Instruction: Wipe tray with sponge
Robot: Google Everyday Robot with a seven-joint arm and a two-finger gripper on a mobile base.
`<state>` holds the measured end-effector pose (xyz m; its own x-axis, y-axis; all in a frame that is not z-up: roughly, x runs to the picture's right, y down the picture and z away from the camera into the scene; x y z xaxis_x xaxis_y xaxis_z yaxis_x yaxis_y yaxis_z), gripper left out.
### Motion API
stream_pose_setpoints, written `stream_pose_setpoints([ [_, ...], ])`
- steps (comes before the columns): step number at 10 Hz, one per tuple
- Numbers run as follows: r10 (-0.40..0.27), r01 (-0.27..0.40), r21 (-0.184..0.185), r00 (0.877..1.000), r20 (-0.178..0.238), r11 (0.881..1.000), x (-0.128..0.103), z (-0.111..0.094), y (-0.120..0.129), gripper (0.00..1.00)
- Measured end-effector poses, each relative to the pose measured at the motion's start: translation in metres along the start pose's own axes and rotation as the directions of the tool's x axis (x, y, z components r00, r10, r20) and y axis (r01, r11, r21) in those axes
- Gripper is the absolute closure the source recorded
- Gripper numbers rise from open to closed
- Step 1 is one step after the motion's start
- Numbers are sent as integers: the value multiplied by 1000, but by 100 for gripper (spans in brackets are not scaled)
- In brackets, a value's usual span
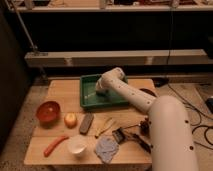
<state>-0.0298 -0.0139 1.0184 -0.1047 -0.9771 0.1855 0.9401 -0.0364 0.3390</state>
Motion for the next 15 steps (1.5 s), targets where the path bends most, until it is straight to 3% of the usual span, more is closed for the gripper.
stream_pose_setpoints([
  [15, 0, 0, -7, 1000, 6, 1000, 3, -8, 1, 100],
])
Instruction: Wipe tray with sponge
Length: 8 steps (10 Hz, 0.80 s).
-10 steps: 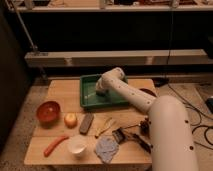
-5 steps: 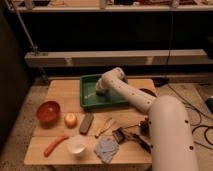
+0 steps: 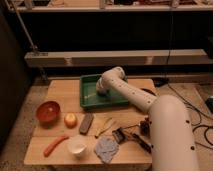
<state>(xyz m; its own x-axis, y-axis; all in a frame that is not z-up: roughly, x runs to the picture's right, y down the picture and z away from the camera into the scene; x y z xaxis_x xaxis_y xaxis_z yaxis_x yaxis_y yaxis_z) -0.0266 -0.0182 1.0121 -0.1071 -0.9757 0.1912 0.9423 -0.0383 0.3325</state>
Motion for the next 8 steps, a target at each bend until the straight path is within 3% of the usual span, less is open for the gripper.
stream_pose_setpoints([
  [3, 0, 0, 5, 1000, -6, 1000, 1, 0, -1, 100],
  [8, -60, 68, 70, 993, -102, 995, 24, -13, -35, 100],
])
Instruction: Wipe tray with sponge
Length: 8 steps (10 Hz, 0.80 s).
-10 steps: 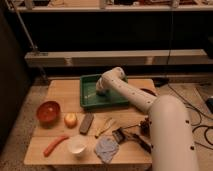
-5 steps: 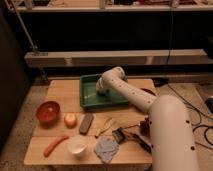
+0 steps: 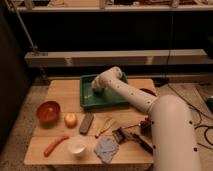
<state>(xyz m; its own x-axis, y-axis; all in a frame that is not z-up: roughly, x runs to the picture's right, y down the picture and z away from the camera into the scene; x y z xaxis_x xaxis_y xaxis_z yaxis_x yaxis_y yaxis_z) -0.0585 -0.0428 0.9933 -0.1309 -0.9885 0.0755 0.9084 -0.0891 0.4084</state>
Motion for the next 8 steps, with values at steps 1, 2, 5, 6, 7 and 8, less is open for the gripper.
stream_pose_setpoints([
  [1, -13, 13, 20, 1000, 7, 1000, 1, -3, -9, 100],
  [2, -25, 24, 31, 999, 22, 999, -1, -1, -20, 100],
  [5, -27, 24, 25, 994, 109, 999, -29, -9, -25, 100],
  [6, -26, 24, 18, 990, 136, 1000, -42, -13, -23, 100],
  [7, -27, 25, 17, 989, 146, 1000, -48, -15, -24, 100],
  [8, -30, 29, 8, 988, 153, 1000, -54, -21, -21, 100],
])
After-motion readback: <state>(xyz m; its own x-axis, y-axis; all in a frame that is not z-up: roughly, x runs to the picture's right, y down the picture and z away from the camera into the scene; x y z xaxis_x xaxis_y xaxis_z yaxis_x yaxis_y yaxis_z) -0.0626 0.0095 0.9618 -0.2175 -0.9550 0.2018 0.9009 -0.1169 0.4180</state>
